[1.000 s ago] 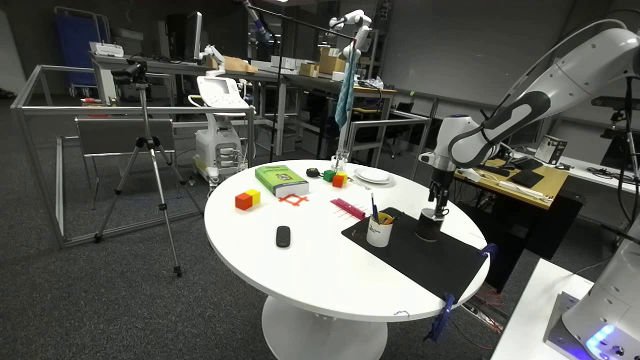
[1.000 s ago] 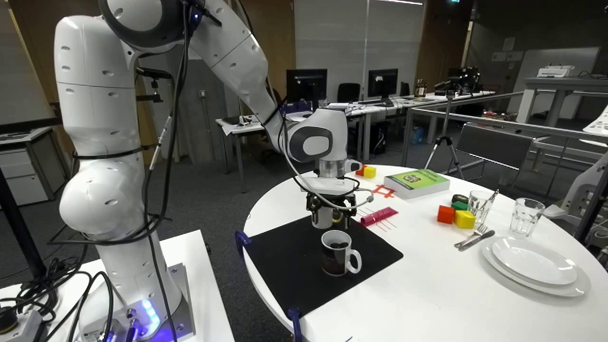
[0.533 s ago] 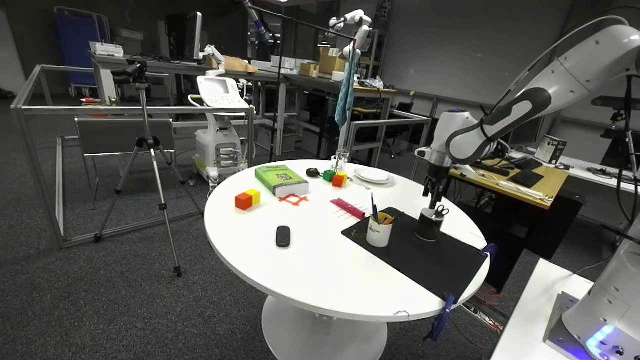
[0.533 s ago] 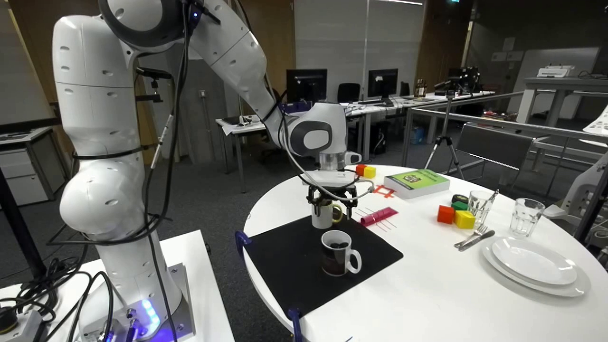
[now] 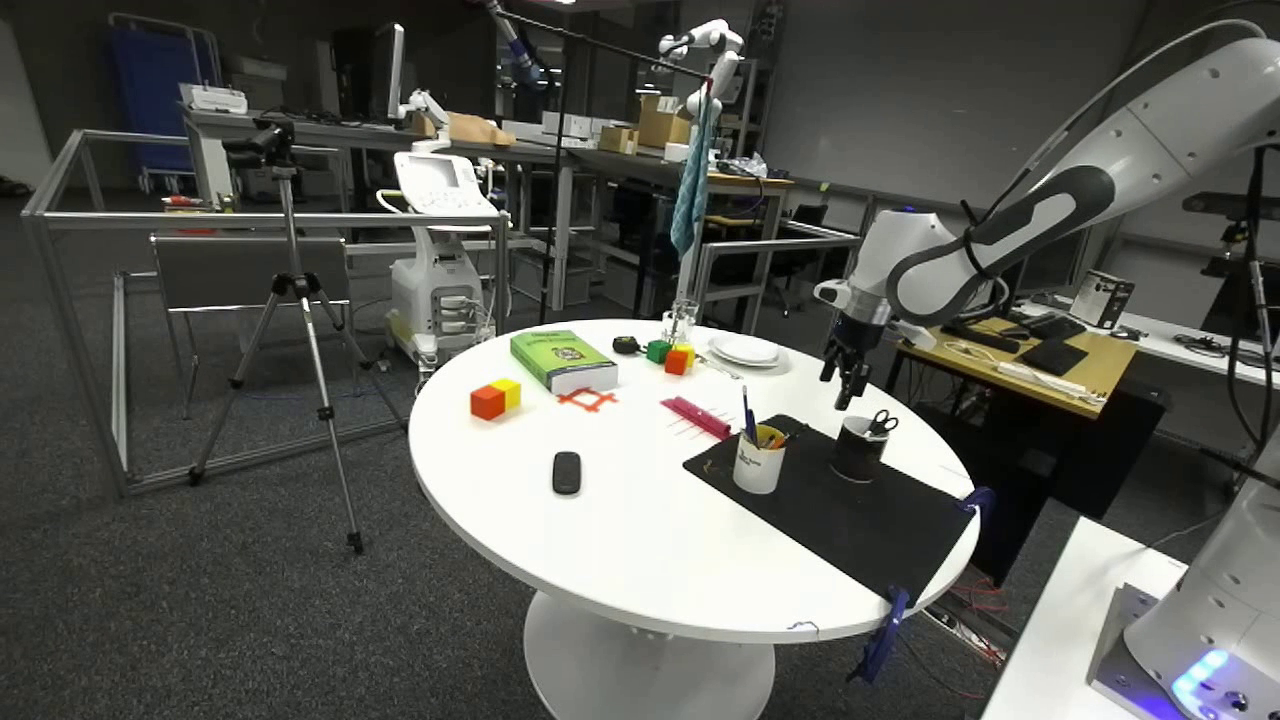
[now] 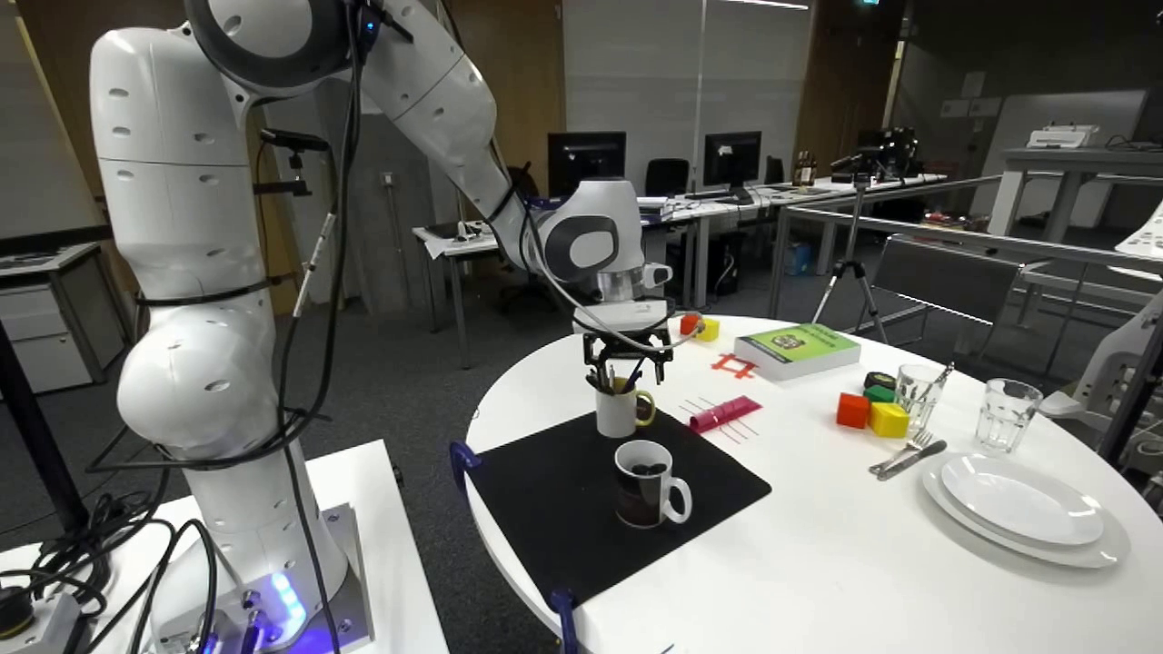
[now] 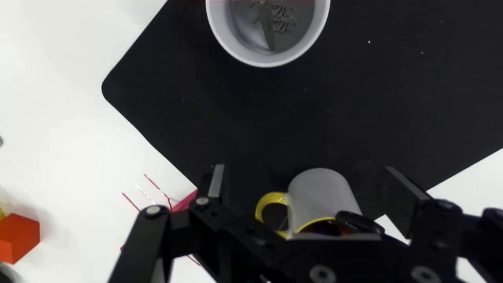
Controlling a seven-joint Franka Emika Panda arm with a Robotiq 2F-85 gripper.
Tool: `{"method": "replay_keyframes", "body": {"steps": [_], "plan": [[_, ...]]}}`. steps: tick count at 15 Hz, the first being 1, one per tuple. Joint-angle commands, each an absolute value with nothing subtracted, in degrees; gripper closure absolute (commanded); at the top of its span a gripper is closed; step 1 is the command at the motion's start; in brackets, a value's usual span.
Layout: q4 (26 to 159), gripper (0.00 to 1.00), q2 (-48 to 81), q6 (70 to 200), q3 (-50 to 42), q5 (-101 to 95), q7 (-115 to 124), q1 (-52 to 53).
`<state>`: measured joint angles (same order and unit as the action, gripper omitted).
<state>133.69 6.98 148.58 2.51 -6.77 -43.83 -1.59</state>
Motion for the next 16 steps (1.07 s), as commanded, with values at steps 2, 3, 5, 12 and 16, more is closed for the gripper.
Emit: {"method": "replay_keyframes", "body": {"steps": [2,3,5,12,16], "plan": [[136.7,0.0,3.0,151.9,4.2,-5.6,-48.0,-0.7],[137.0,0.0,2.3,151.6,4.3,-5.8,-47.9,-0.5],[134.1,0.0,5.6,149.8,4.0,-6.7,-45.3,-0.1],[136.0,0.0,6.5,152.3,4.9,-3.3,-53.3,-1.2],[136.9,0.0,6.0,151.4,5.6,2.3,-62.9,-1.5]]}}
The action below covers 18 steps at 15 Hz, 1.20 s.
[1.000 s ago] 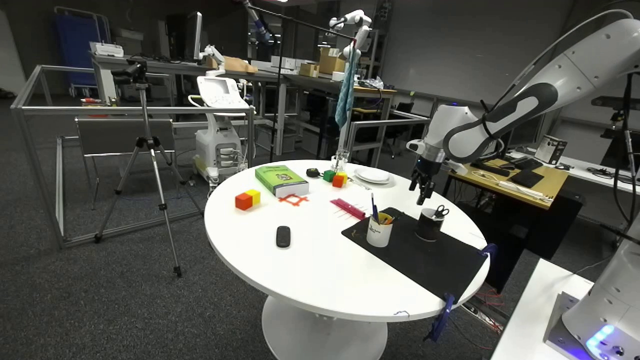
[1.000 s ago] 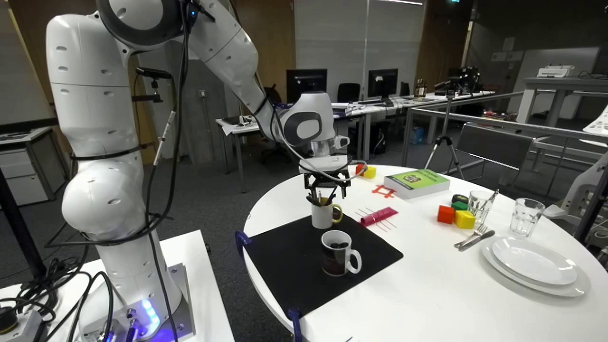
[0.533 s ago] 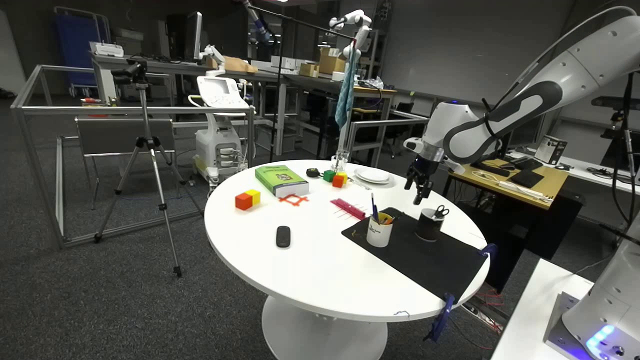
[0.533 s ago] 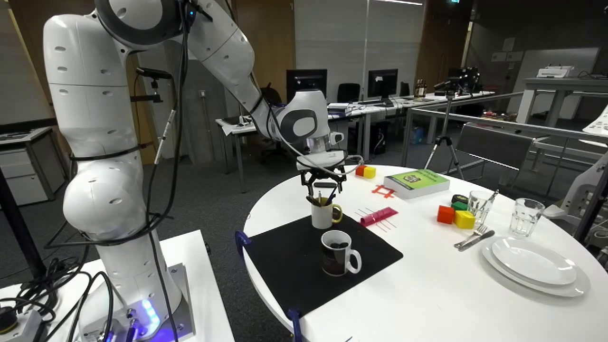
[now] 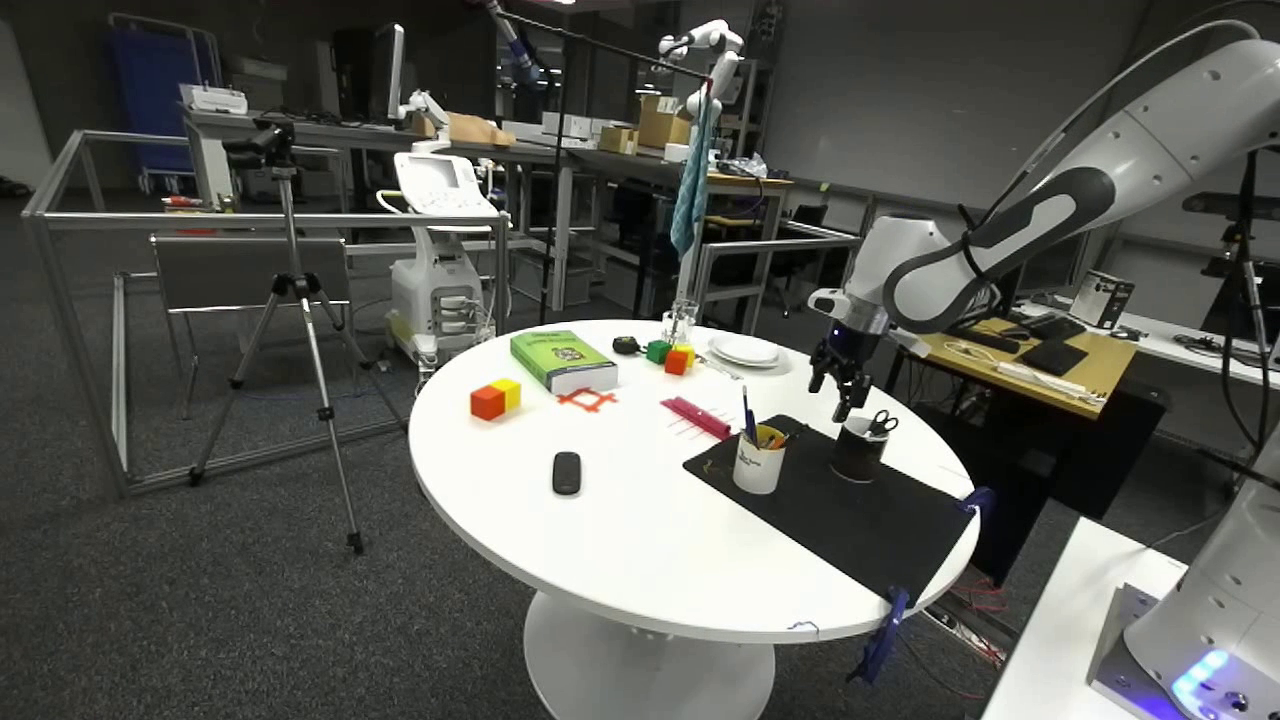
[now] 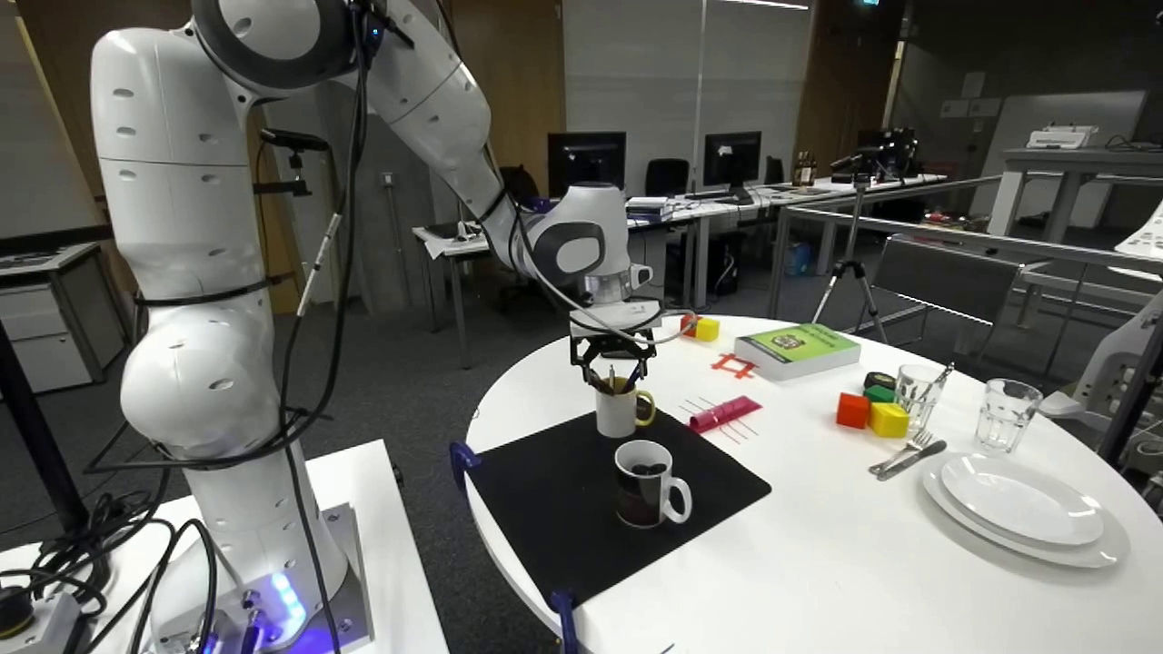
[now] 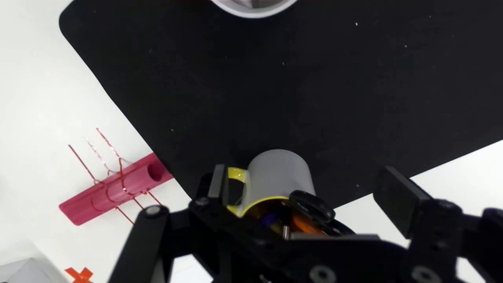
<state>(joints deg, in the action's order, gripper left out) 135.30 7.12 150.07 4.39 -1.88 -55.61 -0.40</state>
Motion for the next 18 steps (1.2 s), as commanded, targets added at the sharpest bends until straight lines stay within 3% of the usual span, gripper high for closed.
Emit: {"method": "replay_keyframes", "body": {"steps": [1,18], "plan": [[136.9,0.0,6.0,151.0,5.8,3.9,-65.7,-1.6],[136.3,0.0,9.3,150.5,7.4,13.7,-91.6,-1.1]]}}
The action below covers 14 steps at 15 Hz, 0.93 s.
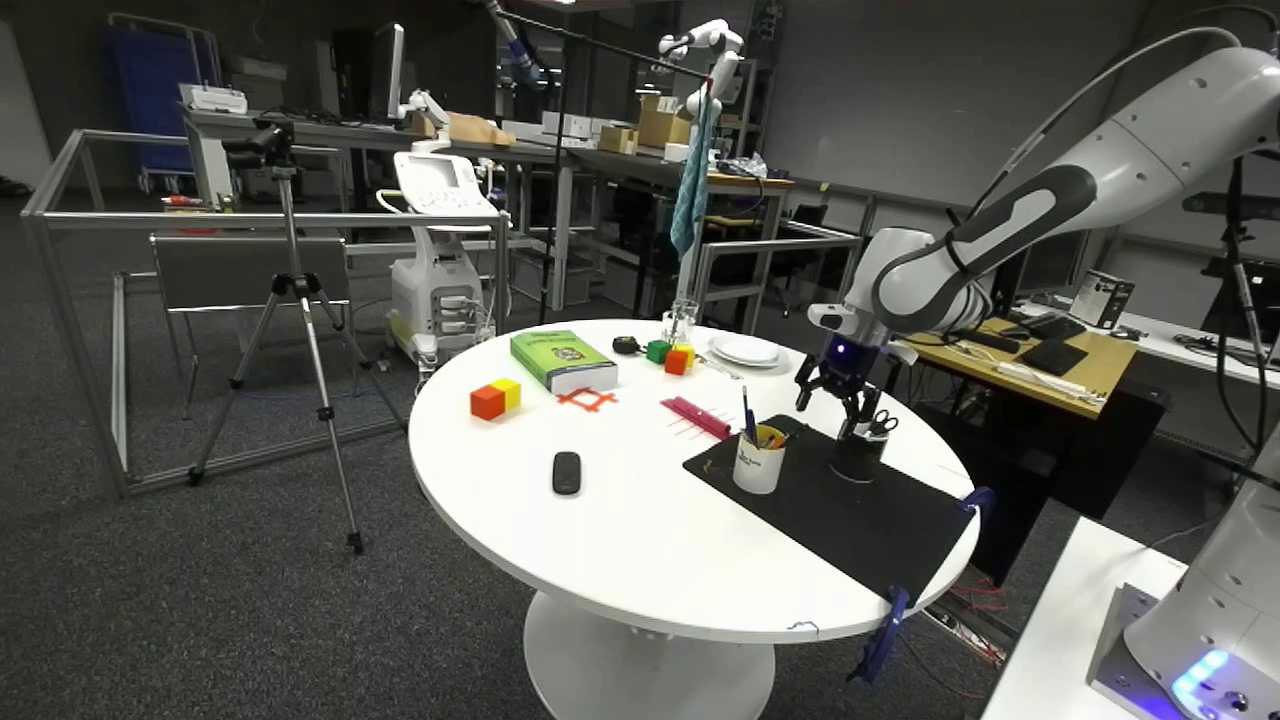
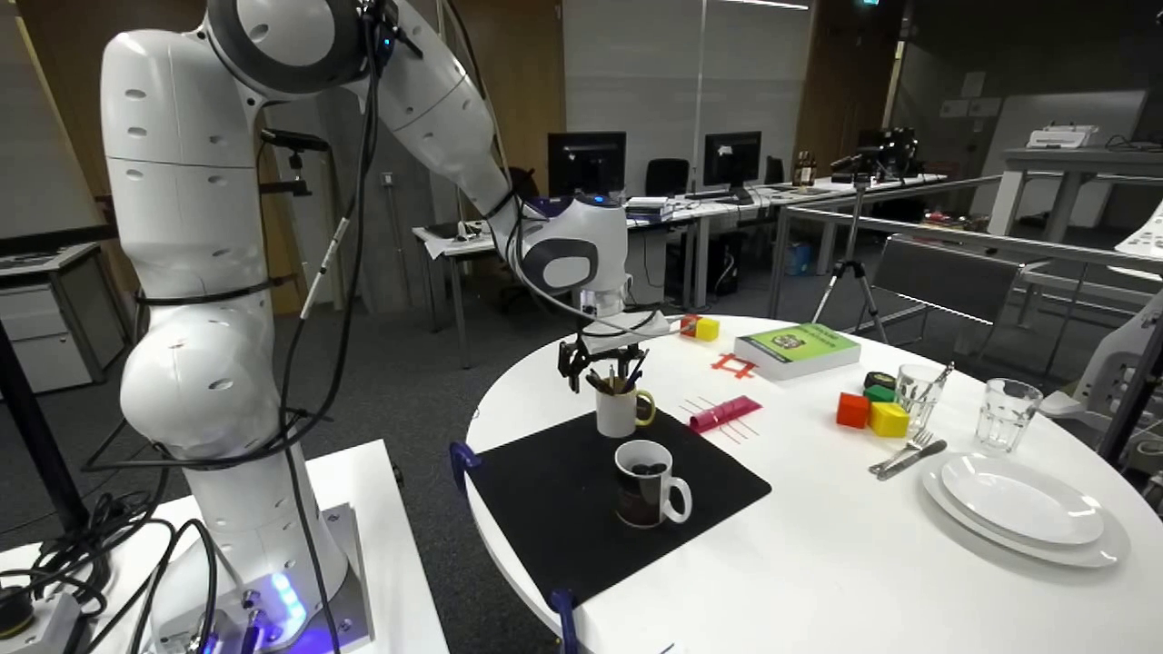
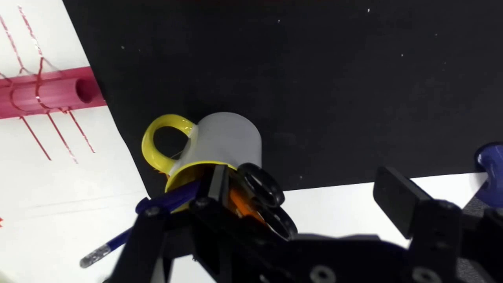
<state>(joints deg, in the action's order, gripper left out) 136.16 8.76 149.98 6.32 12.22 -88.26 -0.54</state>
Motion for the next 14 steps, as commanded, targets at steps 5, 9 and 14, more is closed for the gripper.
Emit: {"method": "replay_keyframes", "body": {"steps": [5,9,14], "plan": [[136.1,0.01,10.6,150.5,8.3,13.1,-93.1,-1.3],[135.9,0.29,11.3,150.4,8.8,13.2,-95.1,-1.6],[135.8,0.67,11.6,150.3,8.9,13.0,-96.4,-1.7]]}}
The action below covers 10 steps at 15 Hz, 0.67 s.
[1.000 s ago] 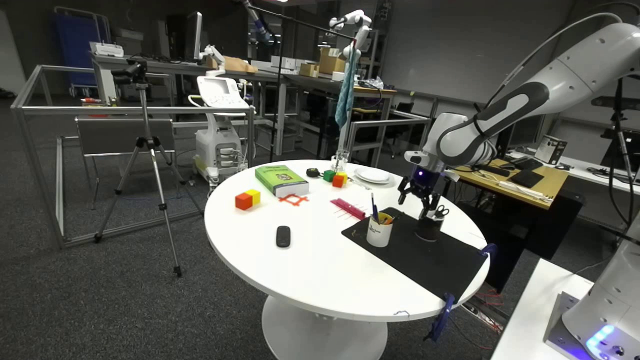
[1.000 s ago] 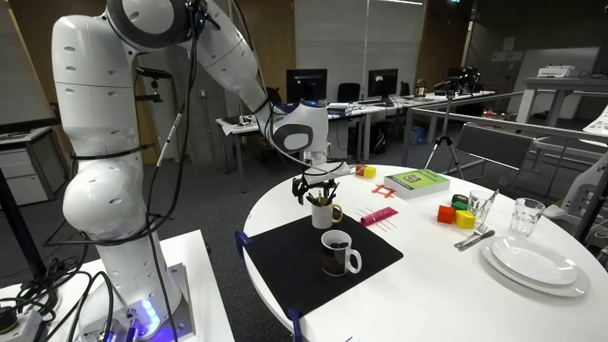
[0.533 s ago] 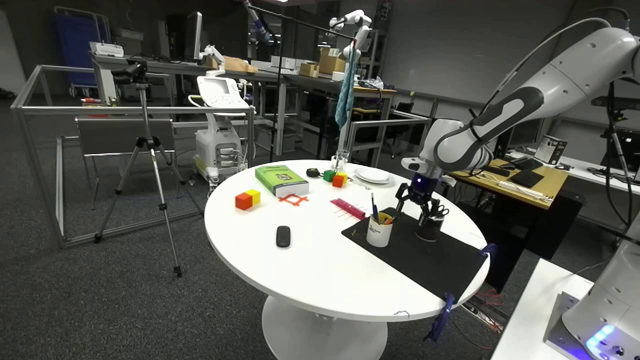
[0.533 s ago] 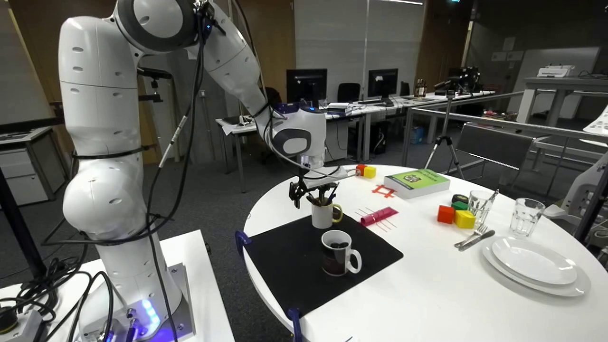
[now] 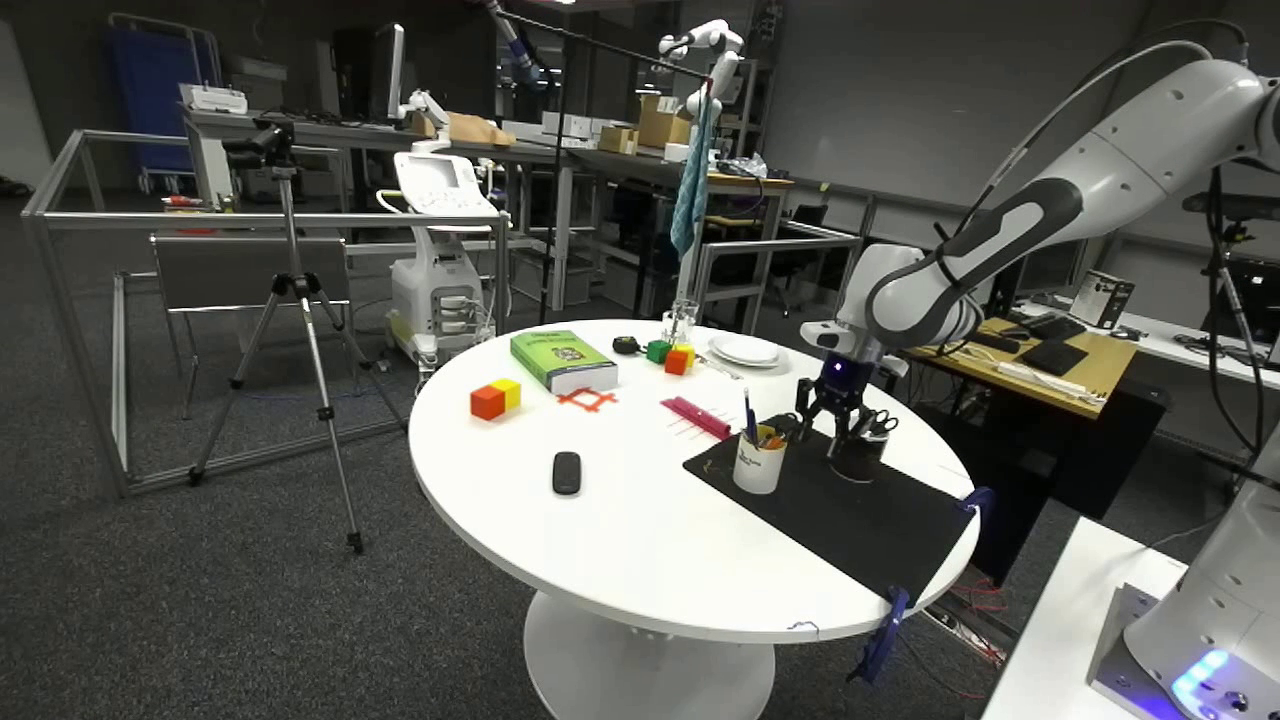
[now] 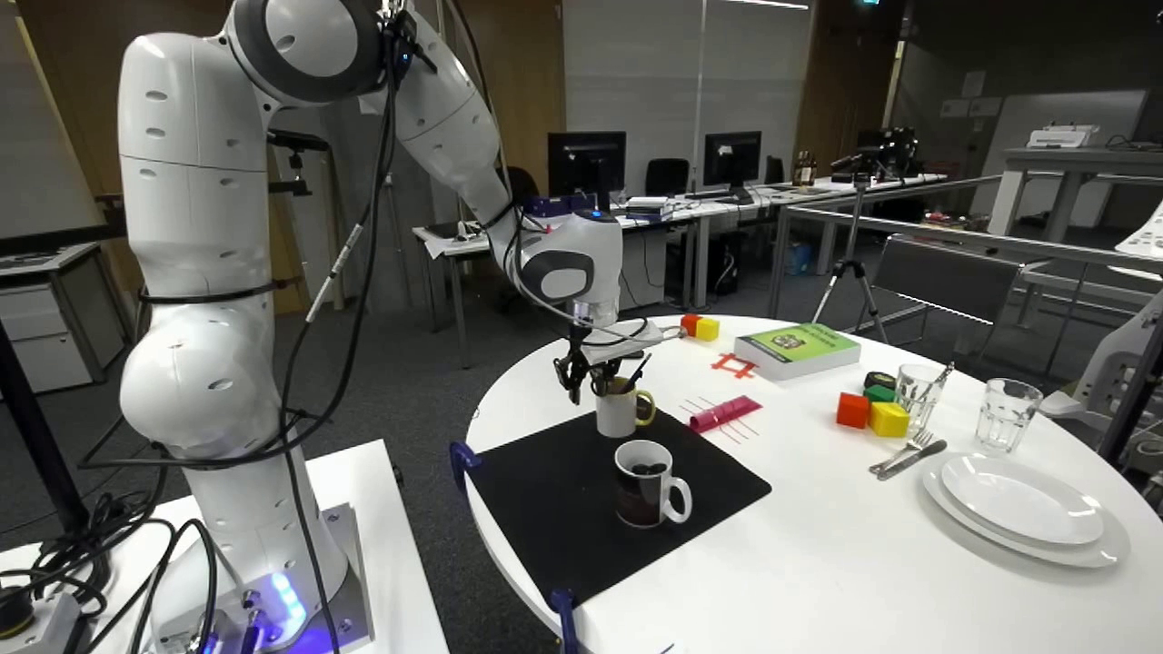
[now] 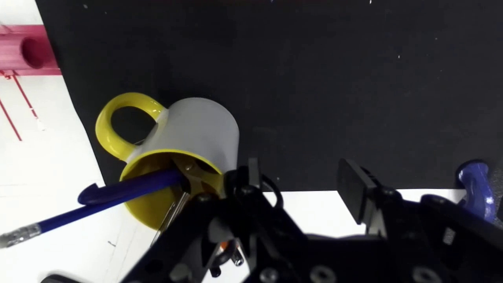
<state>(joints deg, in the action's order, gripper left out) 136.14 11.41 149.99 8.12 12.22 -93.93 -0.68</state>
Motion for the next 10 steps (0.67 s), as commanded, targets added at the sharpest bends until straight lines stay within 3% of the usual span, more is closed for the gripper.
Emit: {"method": "replay_keyframes", "body": {"steps": [1,4,5,7,10], "plan": [[135.8,0.74,11.6,150.3,8.8,13.0,-96.5,-1.7],[135.8,0.97,11.6,150.3,8.8,12.9,-96.4,-1.6],[135.8,1.0,11.5,150.4,8.8,12.8,-96.3,-1.6],[135.6,0.97,11.4,150.6,8.7,12.8,-96.2,-1.6],[135.1,1.0,11.1,150.7,8.7,12.5,-95.8,-1.4]]}}
